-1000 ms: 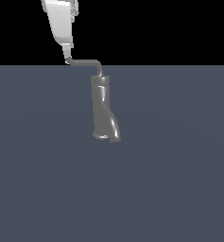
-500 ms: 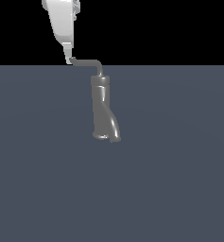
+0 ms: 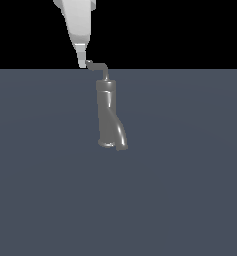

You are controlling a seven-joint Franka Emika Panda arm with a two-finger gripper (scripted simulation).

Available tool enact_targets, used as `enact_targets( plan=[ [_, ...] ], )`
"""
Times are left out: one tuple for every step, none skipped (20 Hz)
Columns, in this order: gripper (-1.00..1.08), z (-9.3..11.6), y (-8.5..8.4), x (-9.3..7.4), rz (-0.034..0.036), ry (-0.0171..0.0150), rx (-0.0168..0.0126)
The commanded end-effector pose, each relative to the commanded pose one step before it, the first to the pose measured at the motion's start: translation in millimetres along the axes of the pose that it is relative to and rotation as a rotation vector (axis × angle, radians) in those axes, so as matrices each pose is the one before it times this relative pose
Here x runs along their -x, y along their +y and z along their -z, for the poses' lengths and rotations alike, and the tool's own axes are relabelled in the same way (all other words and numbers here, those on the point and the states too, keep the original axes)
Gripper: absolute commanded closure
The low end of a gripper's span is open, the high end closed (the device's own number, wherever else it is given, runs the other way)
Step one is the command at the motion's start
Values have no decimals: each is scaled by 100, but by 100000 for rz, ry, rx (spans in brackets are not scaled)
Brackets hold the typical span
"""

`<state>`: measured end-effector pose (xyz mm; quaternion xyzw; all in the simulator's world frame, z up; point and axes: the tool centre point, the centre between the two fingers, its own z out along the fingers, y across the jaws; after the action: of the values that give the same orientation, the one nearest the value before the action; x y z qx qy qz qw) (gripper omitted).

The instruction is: Turn on the faucet by rotating a designated handle.

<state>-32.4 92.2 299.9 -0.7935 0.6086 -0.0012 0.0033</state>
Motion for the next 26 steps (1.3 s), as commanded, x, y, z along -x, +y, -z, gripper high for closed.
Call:
enact_targets(
  plan=[
    [108, 29, 1195, -1636, -1724, 206, 512],
    [108, -21, 326, -303, -69, 0, 69],
    [108, 15, 344, -269, 0, 0, 0],
    [108, -19, 330, -307, -71, 5, 67],
    [108, 0, 0, 0, 0, 0, 0],
    [108, 12, -616, 1091, 1525, 34, -479],
    [108, 0, 97, -683, -114, -3, 36],
    [108, 0, 96, -681, -114, -2, 36],
    [108, 3, 96, -668, -93, -2, 30],
    [108, 0, 95, -676, -114, -2, 36],
    [108, 0, 94, -673, -114, -2, 36],
    [108, 0, 93, -670, -114, -2, 36],
    [108, 0, 92, -666, -114, -1, 36],
    [108, 3, 90, -651, -93, -1, 30],
    [108, -1, 89, -657, -114, -1, 36],
    [108, -1, 88, -652, -114, -1, 36],
    [108, 2, 86, -636, -93, -1, 30],
    [108, -1, 84, -641, -114, -1, 36],
    [108, 2, 81, -624, -93, -2, 30],
    [108, -2, 78, -628, -114, -3, 36],
    [108, 0, 0, 0, 0, 0, 0],
    [108, -3, -600, 3151, 4660, -494, 49],
    [108, 0, -187, -360, -181, 22, -2],
    [108, 0, -185, -358, -181, 22, -2],
    [108, 0, -184, -356, -181, 21, -2],
    [108, 1, -183, -355, -181, 21, -2]
  ],
)
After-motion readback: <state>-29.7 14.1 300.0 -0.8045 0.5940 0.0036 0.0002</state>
